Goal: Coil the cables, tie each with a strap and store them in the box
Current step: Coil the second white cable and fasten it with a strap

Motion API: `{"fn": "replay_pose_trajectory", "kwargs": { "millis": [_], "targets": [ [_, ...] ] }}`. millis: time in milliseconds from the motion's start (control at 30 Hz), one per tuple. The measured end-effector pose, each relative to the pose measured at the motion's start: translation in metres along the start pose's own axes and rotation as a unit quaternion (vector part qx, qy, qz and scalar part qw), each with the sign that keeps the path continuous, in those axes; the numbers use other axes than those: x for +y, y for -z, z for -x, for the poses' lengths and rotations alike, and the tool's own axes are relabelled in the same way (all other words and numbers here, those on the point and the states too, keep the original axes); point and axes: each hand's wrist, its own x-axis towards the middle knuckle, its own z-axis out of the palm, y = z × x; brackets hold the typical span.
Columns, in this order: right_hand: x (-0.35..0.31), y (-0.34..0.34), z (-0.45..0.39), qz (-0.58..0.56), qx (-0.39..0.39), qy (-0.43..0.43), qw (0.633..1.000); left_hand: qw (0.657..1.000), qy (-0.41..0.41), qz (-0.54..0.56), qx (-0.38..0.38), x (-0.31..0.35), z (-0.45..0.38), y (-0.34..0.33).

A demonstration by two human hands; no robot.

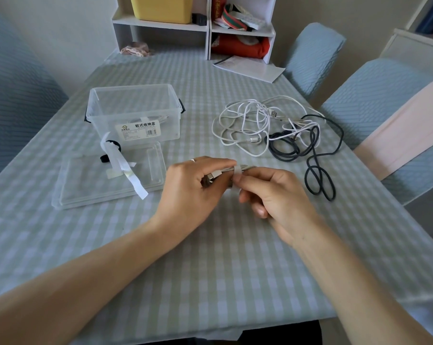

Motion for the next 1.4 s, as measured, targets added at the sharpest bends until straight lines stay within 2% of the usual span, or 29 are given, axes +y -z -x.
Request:
{"fn": "replay_pose_trajectory", "kwargs": {
  "millis": [167, 433, 600, 800, 933, 1167, 1400],
  "targets": [
    [-0.001, 0.001, 0.000, 0.027, -0.020, -0.008, 0.999, 1.000, 0.000, -0.006, 0.002, -0.004, 0.001, 0.003],
    [0.001, 0.001, 0.001, -0.025, -0.018, 0.004, 1.000, 1.000, 0.004, -0.002, -0.016, 0.002, -0.001, 0.001],
    [0.002, 0.000, 0.001, -0.033, 0.007, 0.008, 0.999, 0.998, 0.038, 0.035, -0.020, 0.003, -0.002, 0.003],
    [0.004, -0.001, 0.000, -0.038, 0.031, 0.034, 0.998, 0.998, 0.038, 0.032, -0.026, 0.004, -0.001, 0.003],
    [0.006, 0.001, -0.001, -0.034, 0.042, 0.054, 0.997, 0.991, 0.091, 0.085, -0.043, 0.005, -0.001, 0.001],
    [0.005, 0.000, -0.002, 0.027, 0.005, 0.031, 0.999, 0.960, 0.210, 0.183, -0.025, 0.007, -0.008, 0.008],
    [0.009, 0.001, -0.003, 0.039, 0.029, 0.043, 0.998, 0.938, 0.263, 0.218, -0.057, 0.005, -0.009, 0.005]
  ]
}}
